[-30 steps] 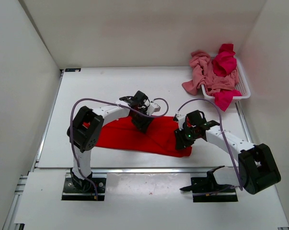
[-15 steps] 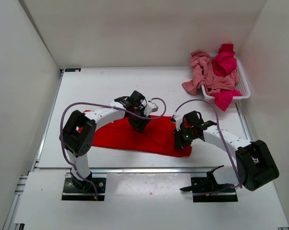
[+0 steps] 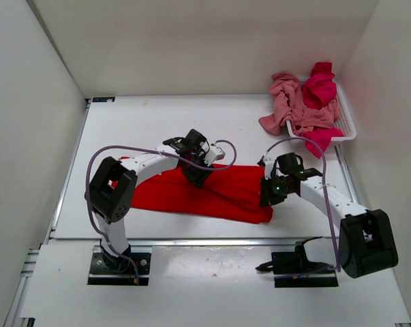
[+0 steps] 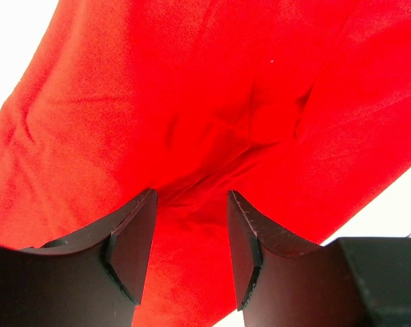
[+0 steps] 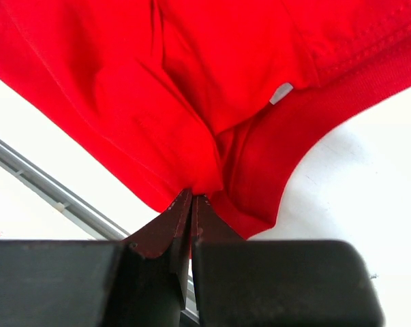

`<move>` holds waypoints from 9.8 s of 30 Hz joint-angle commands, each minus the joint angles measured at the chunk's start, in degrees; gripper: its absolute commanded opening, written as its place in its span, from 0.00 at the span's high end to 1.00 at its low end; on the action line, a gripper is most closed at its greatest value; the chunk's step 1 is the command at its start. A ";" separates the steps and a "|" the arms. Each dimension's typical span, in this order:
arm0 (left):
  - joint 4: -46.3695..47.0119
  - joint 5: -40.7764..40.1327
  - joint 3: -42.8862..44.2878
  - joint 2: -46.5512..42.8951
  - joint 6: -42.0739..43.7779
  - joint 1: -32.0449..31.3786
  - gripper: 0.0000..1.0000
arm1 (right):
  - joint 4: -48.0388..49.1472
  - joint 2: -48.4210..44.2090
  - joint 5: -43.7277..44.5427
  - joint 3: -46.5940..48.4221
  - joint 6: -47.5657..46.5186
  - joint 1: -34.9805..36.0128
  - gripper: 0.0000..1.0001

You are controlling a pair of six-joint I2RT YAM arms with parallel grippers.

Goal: Fold and stack the t-shirts
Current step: Fold the other side of the tshirt into a rectangle, then rotate the tshirt 90 degrees

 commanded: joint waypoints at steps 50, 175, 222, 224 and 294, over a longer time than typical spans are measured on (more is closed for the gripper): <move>-2.07 -5.85 -8.67 -9.10 6.91 3.08 0.49 | 1.40 6.62 -5.37 16.49 -8.62 10.32 0.41; -1.55 -8.23 -10.00 -15.26 7.43 9.85 0.45 | -19.61 11.76 22.06 20.97 -19.07 13.25 0.02; -7.97 -19.83 -27.48 -26.40 12.71 49.14 0.78 | 5.10 52.98 35.41 71.97 16.01 6.90 0.14; -7.18 -19.48 -27.13 -27.20 11.31 49.22 0.71 | 4.23 46.67 33.40 64.26 16.70 6.02 0.17; -1.20 -12.27 -28.98 -36.26 -1.53 48.96 0.50 | -2.98 41.10 16.60 48.84 45.08 40.99 0.21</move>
